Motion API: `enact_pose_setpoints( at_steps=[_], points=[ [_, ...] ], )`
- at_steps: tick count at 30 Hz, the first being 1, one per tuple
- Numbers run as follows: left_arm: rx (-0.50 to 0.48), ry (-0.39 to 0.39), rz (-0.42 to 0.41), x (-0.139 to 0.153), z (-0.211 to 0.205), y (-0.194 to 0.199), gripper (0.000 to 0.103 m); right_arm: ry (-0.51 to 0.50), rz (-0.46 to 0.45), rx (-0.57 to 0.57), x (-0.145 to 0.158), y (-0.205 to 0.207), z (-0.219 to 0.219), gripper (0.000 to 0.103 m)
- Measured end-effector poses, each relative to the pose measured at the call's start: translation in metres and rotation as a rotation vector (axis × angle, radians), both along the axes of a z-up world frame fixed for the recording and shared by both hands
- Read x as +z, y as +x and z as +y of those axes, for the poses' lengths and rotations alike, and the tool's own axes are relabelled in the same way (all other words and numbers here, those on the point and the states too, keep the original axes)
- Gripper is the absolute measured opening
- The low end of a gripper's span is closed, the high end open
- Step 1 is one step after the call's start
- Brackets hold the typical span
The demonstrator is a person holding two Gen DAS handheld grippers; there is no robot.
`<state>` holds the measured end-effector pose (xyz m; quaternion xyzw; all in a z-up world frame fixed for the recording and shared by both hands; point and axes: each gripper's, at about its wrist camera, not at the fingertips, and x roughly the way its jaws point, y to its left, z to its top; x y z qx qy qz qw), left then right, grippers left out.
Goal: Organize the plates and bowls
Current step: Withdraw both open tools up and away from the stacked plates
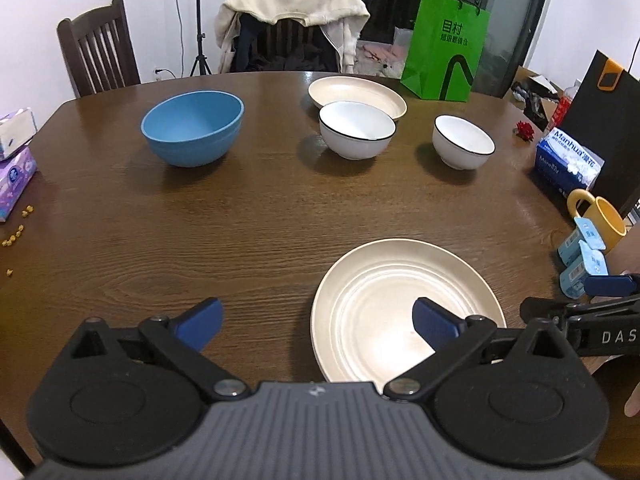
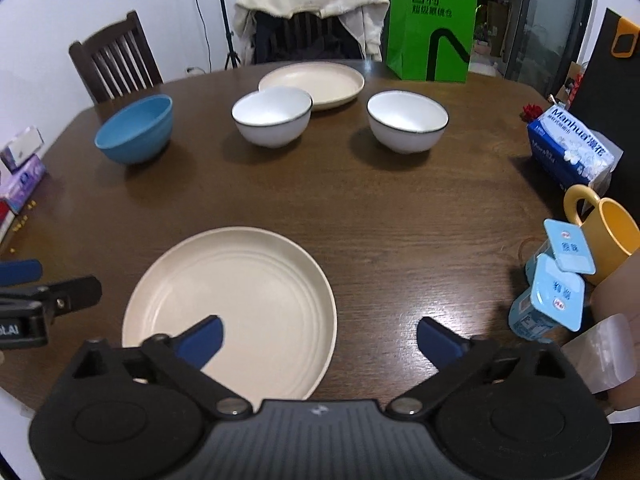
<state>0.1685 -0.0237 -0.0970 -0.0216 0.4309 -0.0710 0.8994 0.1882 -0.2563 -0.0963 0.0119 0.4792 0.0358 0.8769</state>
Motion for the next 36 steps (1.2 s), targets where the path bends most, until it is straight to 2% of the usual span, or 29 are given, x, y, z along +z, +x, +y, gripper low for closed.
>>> enact_pose_setpoints(
  at_steps=[19, 32, 36],
  points=[
    [0.054, -0.008, -0.07, 0.031, 0.002, -0.035, 0.103, 0.036, -0.072, 0.002, 0.034, -0.029, -0.013, 0.103],
    [0.091, -0.029, -0.079, 0.039, 0.008, -0.045, 0.103, 0.052, -0.085, 0.023, 0.04, -0.036, -0.012, 0.103],
    [0.096, -0.059, -0.066, 0.04, 0.009, -0.043, 0.103, 0.048, -0.086, 0.028, 0.041, -0.039, -0.01, 0.103]
  ],
)
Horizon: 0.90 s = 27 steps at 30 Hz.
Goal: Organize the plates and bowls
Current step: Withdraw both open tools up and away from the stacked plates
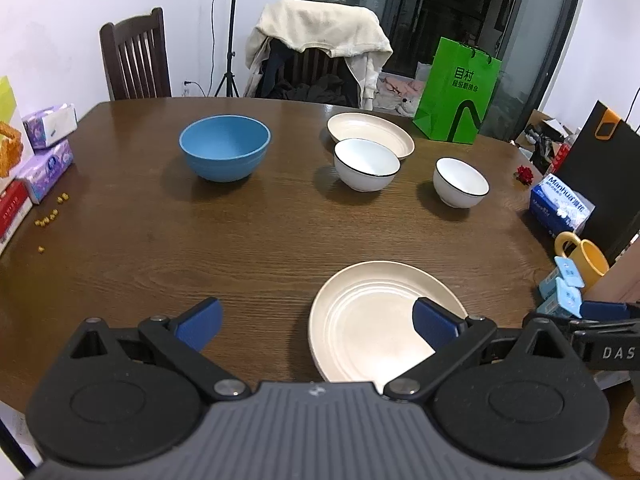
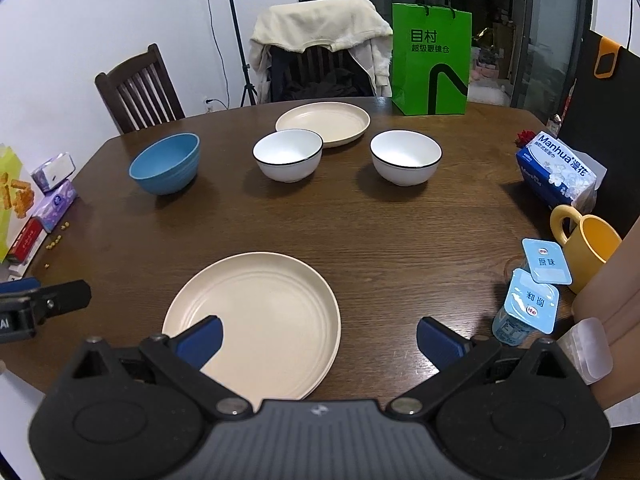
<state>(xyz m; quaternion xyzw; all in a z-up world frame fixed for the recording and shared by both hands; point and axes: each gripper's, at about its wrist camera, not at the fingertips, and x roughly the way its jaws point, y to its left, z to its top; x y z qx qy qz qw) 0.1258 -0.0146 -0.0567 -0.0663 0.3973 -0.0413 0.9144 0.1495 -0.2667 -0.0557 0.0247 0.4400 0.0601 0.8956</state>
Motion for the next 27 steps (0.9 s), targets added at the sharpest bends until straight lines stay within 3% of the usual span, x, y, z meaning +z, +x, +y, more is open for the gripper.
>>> enact_pose_setpoints(
  at_steps=[16, 27],
  points=[
    [-0.011, 0.013, 0.011, 0.01, -0.006, 0.005, 0.103, 0.028, -0.012, -0.017, 0.007, -0.004, -0.006, 0.103],
    [-0.042, 0.001, 0.025, 0.02, -0.01, 0.031, 0.103, 0.056, 0.019, -0.061, 0.012, 0.007, -0.014, 0.103]
  ],
)
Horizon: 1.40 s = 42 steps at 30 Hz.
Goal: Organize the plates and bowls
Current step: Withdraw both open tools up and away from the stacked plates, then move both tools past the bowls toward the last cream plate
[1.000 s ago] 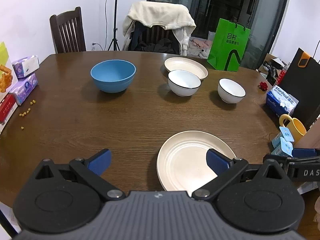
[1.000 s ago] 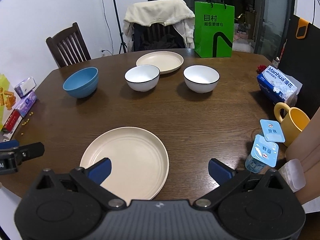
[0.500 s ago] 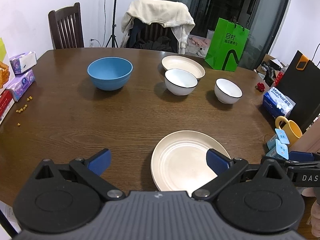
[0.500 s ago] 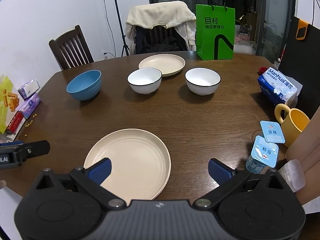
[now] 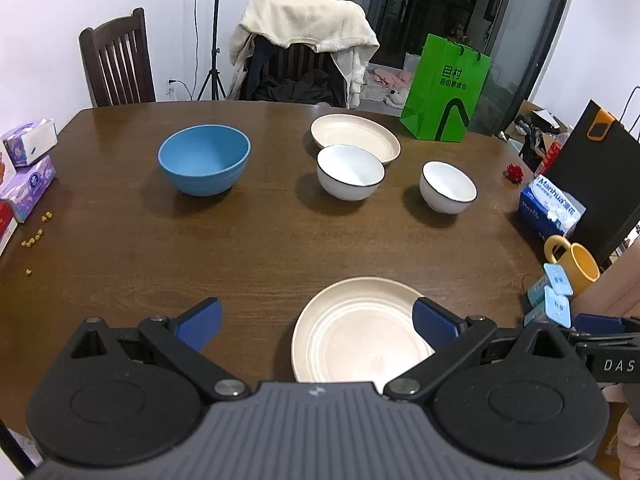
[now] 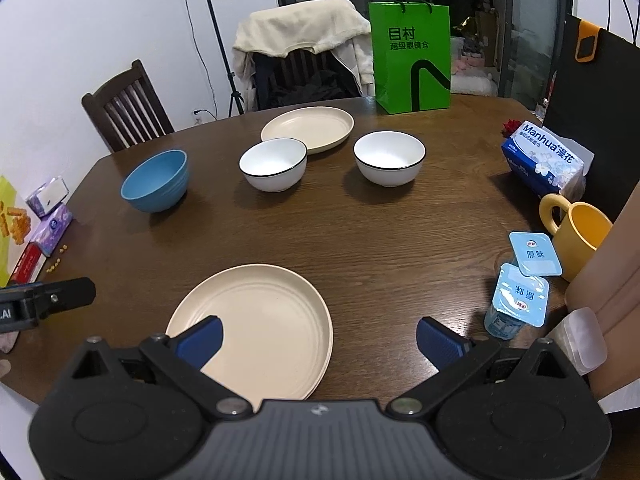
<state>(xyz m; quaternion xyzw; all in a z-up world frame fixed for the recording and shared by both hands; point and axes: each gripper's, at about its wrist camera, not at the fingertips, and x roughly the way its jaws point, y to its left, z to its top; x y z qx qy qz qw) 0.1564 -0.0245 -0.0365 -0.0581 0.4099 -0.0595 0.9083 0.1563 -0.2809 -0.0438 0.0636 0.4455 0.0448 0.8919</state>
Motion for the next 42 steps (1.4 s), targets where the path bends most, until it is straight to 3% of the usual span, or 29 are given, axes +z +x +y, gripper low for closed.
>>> enact_pose_setpoints(
  at_steps=[20, 42],
  points=[
    [-0.044, 0.023, -0.02, 0.027, -0.001, 0.065, 0.103, 0.016, 0.022, 0.005, 0.014, 0.061, 0.006, 0.103],
    [-0.072, 0.005, -0.019, 0.044, -0.008, 0.171, 0.103, -0.027, 0.055, -0.045, 0.027, 0.15, -0.005, 0.103]
  ],
)
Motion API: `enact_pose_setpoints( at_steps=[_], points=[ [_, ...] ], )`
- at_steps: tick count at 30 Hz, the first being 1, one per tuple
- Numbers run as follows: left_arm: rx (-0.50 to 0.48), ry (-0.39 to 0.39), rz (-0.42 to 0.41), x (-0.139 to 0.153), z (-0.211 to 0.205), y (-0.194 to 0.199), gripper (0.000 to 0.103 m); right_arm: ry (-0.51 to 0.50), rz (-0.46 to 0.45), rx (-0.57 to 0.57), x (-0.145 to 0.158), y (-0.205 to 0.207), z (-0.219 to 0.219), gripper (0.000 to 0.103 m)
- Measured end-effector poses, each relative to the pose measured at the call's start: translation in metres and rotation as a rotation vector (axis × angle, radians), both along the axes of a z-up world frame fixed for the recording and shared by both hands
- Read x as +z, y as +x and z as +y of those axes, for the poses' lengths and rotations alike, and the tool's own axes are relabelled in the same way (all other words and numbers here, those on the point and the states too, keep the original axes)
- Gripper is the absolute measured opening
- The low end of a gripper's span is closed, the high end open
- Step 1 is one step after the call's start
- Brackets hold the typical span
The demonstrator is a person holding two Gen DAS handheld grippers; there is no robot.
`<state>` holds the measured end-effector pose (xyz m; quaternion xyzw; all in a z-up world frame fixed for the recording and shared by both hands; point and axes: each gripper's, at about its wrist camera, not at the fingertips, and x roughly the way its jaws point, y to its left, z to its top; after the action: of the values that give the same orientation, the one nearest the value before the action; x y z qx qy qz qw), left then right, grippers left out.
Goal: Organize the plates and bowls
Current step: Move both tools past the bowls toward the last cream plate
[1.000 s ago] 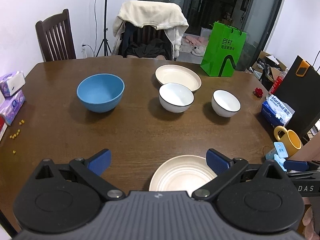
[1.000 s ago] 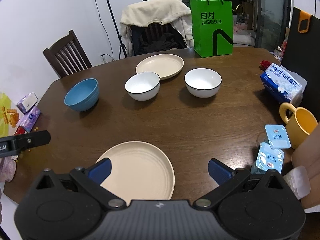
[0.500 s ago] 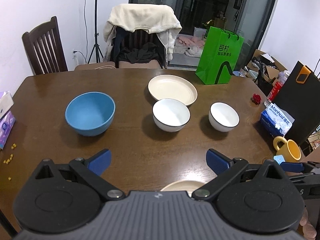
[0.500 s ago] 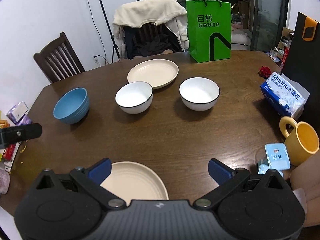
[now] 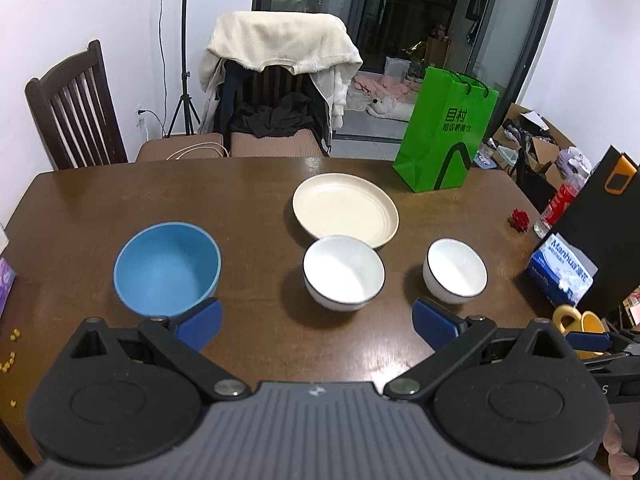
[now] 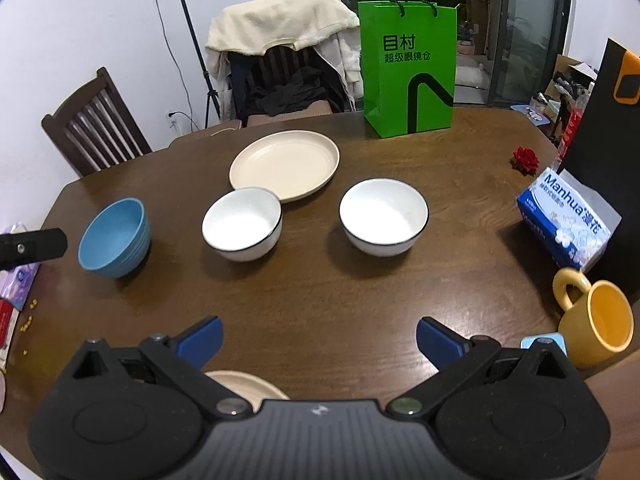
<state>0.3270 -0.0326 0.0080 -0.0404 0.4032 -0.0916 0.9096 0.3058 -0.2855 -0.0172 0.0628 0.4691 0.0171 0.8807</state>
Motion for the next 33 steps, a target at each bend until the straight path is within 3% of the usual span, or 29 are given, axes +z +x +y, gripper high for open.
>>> enact_pose_setpoints(
  at_steps=[16, 33],
  points=[
    [0.021, -0.012, 0.004, -0.001, 0.011, 0.071, 0.103, -0.023, 0.017, 0.009, 0.009, 0.073, 0.005, 0.103],
    [-0.002, -0.004, 0.026, -0.014, -0.003, 0.139, 0.103, -0.012, 0.066, -0.023, -0.004, 0.143, 0.004, 0.103]
  ],
)
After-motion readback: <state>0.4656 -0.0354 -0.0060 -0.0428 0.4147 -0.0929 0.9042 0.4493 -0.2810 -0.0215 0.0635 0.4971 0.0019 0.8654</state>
